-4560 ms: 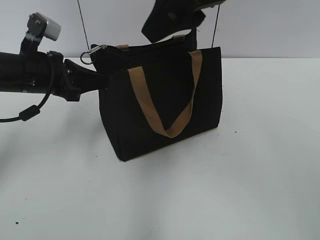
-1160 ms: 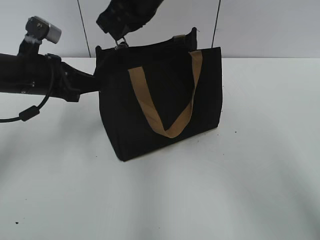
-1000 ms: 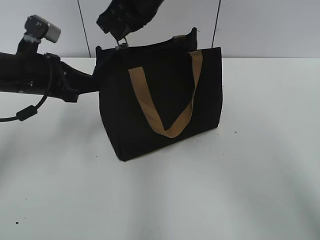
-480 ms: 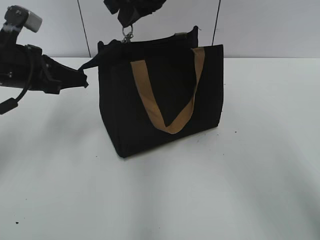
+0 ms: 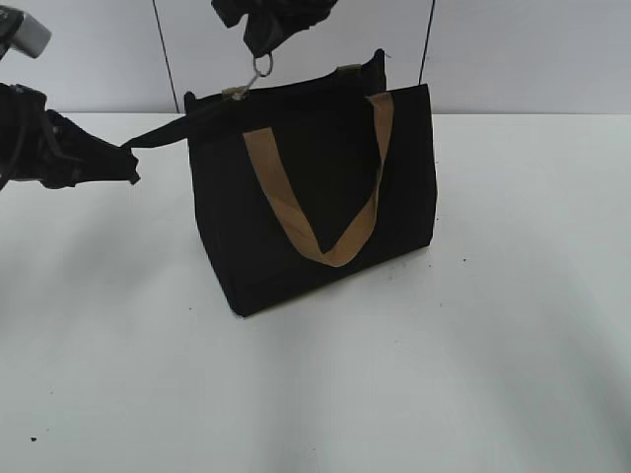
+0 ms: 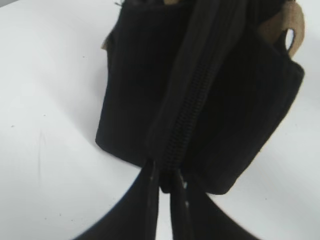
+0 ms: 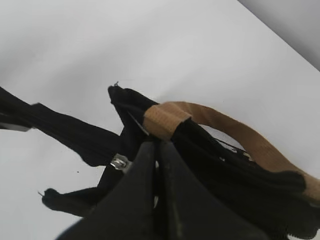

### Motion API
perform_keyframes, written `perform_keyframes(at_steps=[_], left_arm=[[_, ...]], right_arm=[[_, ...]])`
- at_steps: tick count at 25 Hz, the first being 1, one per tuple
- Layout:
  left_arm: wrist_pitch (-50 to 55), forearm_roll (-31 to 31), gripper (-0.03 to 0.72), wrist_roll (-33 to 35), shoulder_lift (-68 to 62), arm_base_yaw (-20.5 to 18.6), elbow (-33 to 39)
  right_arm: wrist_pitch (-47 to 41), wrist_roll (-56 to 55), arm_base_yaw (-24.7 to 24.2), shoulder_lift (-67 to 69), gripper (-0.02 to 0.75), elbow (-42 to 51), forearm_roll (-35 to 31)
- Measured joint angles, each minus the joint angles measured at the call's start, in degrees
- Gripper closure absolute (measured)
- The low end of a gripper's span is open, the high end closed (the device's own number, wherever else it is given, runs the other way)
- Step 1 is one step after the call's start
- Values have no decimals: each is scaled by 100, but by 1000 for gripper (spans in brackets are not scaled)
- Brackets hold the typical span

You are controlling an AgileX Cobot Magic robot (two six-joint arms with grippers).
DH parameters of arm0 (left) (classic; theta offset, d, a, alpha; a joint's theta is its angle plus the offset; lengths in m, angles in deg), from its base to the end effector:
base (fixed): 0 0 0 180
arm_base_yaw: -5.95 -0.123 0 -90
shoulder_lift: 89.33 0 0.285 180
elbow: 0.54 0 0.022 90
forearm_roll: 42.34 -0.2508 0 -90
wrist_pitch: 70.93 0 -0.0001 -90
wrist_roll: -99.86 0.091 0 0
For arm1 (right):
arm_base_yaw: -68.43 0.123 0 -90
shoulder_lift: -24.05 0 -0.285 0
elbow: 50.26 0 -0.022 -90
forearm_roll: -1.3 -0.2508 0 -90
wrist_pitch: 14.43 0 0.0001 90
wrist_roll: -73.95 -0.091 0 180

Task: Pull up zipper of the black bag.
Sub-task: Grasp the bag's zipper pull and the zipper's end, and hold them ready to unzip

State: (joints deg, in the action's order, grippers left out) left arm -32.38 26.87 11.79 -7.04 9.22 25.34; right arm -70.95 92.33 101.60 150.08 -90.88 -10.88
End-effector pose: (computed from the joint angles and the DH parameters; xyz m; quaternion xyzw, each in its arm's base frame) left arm 0.3039 -0.0705 0.2289 0.3416 0.8317 -0.2101 0.3839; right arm 0.3861 0.2715 0.3255 -0.3849 0.8580 0.1436 0.3084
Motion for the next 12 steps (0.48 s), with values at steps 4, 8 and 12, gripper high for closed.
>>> perform_keyframes(at_steps=[4, 8, 12], left_arm=[[48, -128, 655, -121, 61, -149, -5], [42, -288, 655, -228, 61, -168, -5], [38, -323, 655, -284, 61, -173, -5]], right_arm=[[-103, -63, -110, 0, 751, 0, 252], [-171, -91, -493, 0, 751, 0, 762], [-356, -110, -900, -10, 751, 0, 1217]])
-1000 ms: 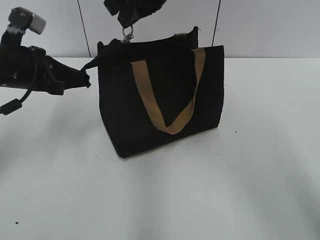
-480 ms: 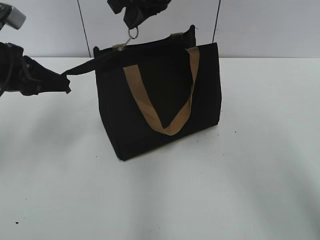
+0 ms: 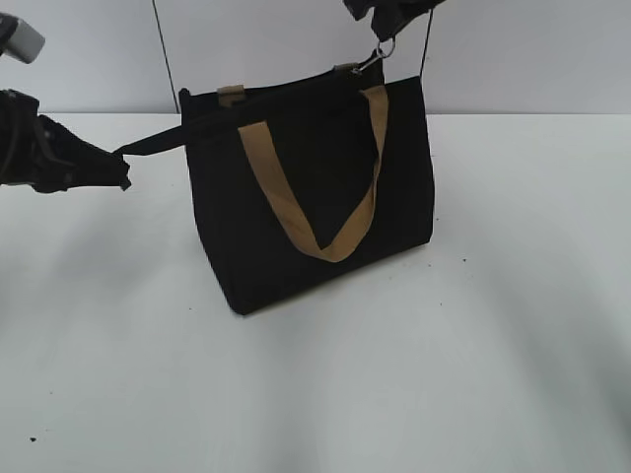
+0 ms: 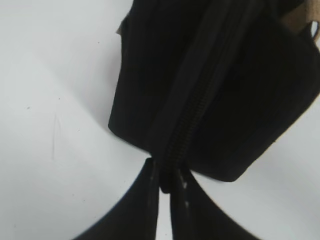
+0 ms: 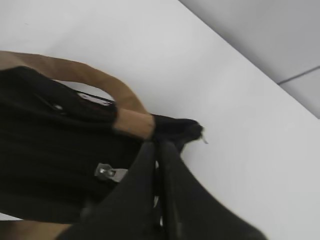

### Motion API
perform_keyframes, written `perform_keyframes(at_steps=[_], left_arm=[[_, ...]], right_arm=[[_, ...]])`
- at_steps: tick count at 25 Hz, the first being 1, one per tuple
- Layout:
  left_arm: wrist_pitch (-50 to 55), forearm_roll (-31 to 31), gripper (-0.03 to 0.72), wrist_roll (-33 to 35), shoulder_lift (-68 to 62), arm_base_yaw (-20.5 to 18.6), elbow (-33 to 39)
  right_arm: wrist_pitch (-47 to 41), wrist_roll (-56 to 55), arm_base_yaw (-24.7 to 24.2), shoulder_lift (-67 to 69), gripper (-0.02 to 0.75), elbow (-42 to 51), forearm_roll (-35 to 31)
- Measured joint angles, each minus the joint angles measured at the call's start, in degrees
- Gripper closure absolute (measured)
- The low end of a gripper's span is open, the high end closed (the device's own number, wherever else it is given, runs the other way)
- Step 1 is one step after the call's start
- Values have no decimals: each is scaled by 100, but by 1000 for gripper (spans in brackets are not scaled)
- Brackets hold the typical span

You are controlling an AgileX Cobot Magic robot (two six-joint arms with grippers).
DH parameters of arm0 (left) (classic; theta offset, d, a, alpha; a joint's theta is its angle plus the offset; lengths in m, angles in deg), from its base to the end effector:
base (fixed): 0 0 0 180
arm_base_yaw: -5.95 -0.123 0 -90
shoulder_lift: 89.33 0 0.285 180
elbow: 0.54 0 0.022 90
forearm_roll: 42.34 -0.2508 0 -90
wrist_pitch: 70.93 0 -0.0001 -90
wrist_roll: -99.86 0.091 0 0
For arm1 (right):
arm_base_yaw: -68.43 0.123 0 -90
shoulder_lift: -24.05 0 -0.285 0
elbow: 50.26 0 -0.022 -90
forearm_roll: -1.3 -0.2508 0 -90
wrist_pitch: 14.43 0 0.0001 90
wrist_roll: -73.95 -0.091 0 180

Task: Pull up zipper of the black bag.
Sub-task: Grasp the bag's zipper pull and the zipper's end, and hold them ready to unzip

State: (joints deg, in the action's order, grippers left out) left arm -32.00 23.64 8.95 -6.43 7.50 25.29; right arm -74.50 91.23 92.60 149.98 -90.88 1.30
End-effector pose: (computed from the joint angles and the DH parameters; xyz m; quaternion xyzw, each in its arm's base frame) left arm 0.3029 -0.0605 0.2299 0.3328 0.8415 -0.2007 0.3754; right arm 0.4261 0.1912 0.3213 -0.3379 0.8929 0.0179 0.2970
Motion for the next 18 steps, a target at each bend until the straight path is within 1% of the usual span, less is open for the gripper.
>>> perform_keyframes(at_steps=[3, 9, 10, 11, 12, 13, 14, 15, 16, 17, 18], left_arm=[[37, 52, 655, 0, 5, 5, 0], [40, 67, 654, -5, 9, 5, 0], [34, 63, 647, -5, 9, 5, 0], [34, 77, 624, -11, 9, -1, 0], [34, 103, 578, -11, 16, -6, 0], [34, 139, 501, -17, 29, -20, 0], [20, 196, 420, -54, 37, -34, 0], [-32, 250, 312, -155, 51, -39, 0], [-106, 274, 213, -275, 67, -39, 0], [-183, 265, 148, -452, 105, -39, 5], [-253, 189, 104, -671, 162, -39, 5]], right_arm=[[-130, -67, -168, 7, 751, 5, -76], [-151, 41, -188, -13, 743, 5, -387], [-151, 159, -193, -41, 721, 5, -489], [-151, 293, -205, -90, 676, 5, -647], [-145, 380, -216, -135, 623, 5, -747], [-138, 431, -228, -206, 550, 0, -829], [-144, 433, -227, -255, 482, 0, -869], [-162, 426, -227, -289, 432, 0, -876], [-234, 388, -227, -307, 406, 0, -876], [-374, 353, -227, -324, 386, 0, -876], [-505, 332, -227, -331, 374, 0, -876]])
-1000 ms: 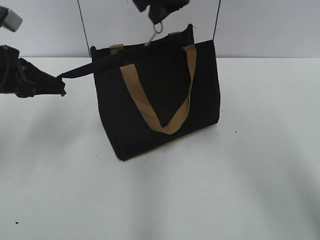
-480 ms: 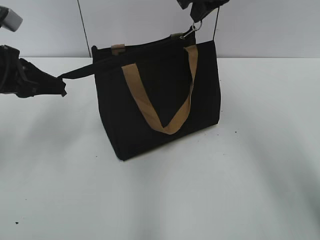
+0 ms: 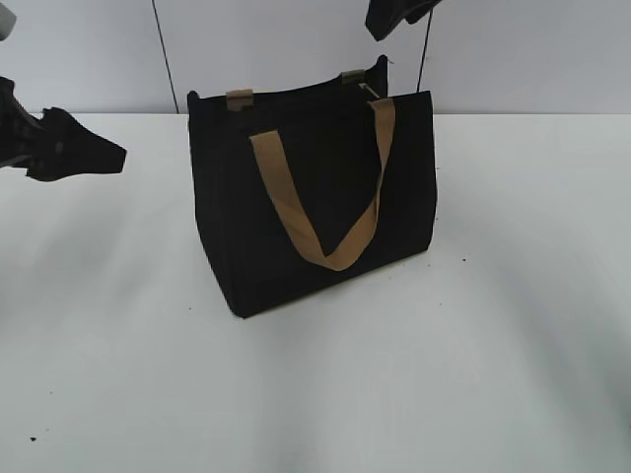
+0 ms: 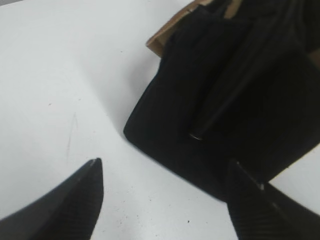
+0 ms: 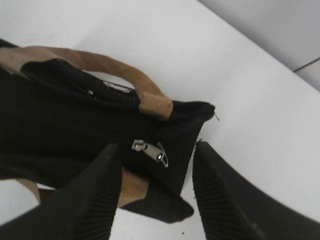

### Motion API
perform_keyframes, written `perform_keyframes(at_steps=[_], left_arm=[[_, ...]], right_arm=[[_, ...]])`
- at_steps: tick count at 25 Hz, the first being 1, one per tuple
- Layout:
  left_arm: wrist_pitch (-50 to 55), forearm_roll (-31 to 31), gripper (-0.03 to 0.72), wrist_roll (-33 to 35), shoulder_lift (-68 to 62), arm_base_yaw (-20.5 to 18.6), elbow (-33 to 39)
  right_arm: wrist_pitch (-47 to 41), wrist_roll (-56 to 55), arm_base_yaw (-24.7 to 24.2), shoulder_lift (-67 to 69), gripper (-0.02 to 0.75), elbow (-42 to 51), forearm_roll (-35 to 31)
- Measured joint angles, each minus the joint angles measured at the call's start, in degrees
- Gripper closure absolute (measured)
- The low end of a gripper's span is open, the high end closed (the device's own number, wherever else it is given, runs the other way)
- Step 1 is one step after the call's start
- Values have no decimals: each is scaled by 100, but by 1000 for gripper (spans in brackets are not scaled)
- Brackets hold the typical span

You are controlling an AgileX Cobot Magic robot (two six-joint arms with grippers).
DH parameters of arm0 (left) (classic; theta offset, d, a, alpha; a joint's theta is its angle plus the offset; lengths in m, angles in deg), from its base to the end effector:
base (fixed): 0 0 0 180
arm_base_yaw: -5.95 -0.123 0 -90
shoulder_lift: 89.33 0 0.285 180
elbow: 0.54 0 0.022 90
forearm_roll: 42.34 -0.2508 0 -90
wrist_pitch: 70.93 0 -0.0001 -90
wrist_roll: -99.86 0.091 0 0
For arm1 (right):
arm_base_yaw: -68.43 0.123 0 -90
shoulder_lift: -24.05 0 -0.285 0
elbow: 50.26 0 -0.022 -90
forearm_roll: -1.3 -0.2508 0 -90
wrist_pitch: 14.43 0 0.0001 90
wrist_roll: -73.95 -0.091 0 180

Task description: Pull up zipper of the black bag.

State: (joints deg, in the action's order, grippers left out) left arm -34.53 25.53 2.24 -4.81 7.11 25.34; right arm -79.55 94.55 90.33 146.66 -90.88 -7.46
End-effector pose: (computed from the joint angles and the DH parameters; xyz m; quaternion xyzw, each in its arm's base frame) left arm 0.3036 -0.0563 0.2395 0.2611 0.8583 -0.2084 0.3895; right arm 0.4110 0.1788 0.3443 -0.3362 0.8953 0.0787 0.2814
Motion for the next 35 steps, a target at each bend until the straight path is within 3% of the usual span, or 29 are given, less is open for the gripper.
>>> perform_keyframes(at_steps=[5, 8, 14, 16, 25, 35], left_arm=[[-165, -1044, 128, -1319, 456, 0, 0], [-199, -1885, 138, -2361, 824, 0, -28], [201, -4406, 174, -4733, 1774, 0, -41], [537, -4838, 177, -5215, 2142, -2, -35], [1416, -5211, 182, -6229, 4894, -2, 755], [2369, -5811, 215, -7004, 7031, -2, 1684]], right_arm=[[-328, -186, 0, -350, 360, 87, 145], [-252, -369, -72, -1015, 360, 709, 385], [906, -730, -586, -2935, 360, 3514, 503], [1193, -780, -687, -3695, 360, 4248, 527], [1375, -1039, -729, -6652, 360, 6839, 303], [899, -1075, -729, -8882, 360, 8401, 56]])
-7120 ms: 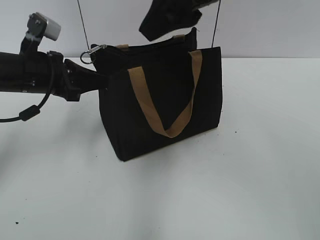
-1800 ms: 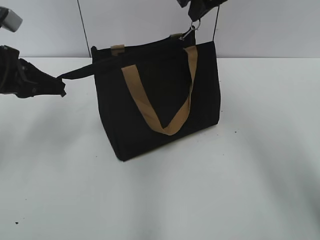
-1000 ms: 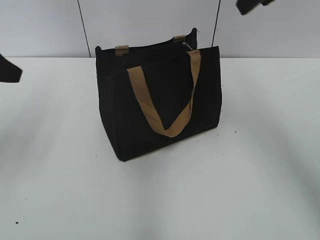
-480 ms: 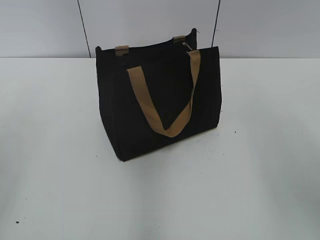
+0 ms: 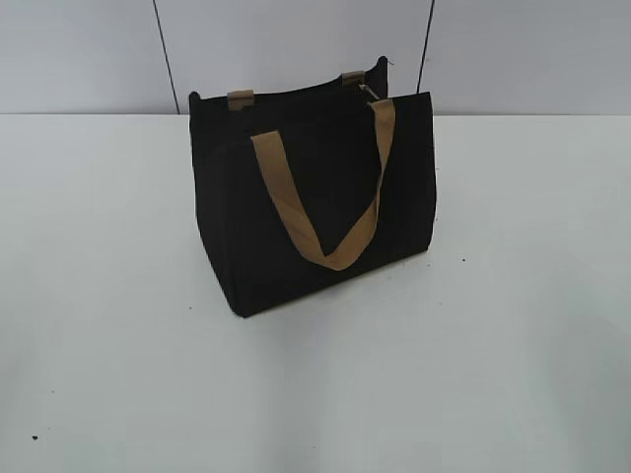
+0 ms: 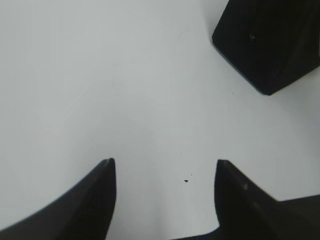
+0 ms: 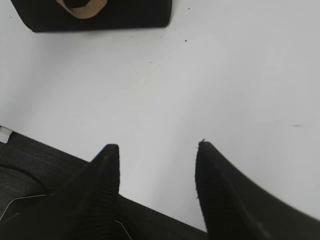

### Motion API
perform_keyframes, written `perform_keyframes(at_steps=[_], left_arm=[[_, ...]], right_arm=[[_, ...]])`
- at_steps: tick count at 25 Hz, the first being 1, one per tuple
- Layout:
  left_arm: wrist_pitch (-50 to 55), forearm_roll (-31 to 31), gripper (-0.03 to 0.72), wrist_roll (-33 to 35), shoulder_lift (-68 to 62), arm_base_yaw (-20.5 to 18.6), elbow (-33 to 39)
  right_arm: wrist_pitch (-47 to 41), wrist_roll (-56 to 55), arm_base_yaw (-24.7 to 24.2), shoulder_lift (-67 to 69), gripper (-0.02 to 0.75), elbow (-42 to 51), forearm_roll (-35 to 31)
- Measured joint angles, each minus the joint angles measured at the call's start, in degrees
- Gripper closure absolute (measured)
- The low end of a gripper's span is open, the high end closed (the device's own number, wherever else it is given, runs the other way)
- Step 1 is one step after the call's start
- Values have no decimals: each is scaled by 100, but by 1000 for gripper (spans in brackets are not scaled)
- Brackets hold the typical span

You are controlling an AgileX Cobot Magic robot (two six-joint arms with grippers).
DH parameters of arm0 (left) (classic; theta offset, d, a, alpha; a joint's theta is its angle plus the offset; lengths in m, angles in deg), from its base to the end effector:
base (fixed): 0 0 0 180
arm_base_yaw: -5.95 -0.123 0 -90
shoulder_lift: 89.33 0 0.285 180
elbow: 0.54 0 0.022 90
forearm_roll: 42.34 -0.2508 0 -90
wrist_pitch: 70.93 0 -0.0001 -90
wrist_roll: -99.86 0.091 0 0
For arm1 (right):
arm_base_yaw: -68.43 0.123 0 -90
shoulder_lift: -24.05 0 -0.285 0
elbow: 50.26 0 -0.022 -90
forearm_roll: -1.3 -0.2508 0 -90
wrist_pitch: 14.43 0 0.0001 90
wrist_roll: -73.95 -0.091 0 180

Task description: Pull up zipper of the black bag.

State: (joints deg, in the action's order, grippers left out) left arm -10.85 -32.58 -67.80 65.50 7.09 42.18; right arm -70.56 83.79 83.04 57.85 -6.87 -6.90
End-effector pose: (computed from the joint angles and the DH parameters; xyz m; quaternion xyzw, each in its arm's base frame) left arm 0.0371 -0.0141 0.3040 0.0993 0.8899 -0.0418 0.4432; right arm 0.0639 0.0278 0.2969 -0.1812 0.8978 0.0867 0.3919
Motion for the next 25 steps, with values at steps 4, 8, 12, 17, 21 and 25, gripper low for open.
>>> perform_keyframes(at_steps=[4, 8, 12, 17, 21, 25], left_arm=[[92, -71, 216, -189, 690, 0, 381], [107, -74, 226, -207, 1353, 0, 400], [119, -76, 231, -216, 1774, 0, 414], [119, -80, 232, -280, 1787, 0, 421], [119, -128, 232, -487, 1787, 0, 423], [119, -154, 233, -565, 1787, 0, 423]], right_arm=[[-10, 0, 0, -429, 360, 324, -48], [-26, 0, 0, -852, 360, 475, -48], [46, -9, 0, -1326, 360, 475, -68], [136, -241, 0, -1914, 360, 519, -68], [155, -373, 0, -2293, 360, 519, -68], [149, -437, 0, -2628, 360, 519, -68]])
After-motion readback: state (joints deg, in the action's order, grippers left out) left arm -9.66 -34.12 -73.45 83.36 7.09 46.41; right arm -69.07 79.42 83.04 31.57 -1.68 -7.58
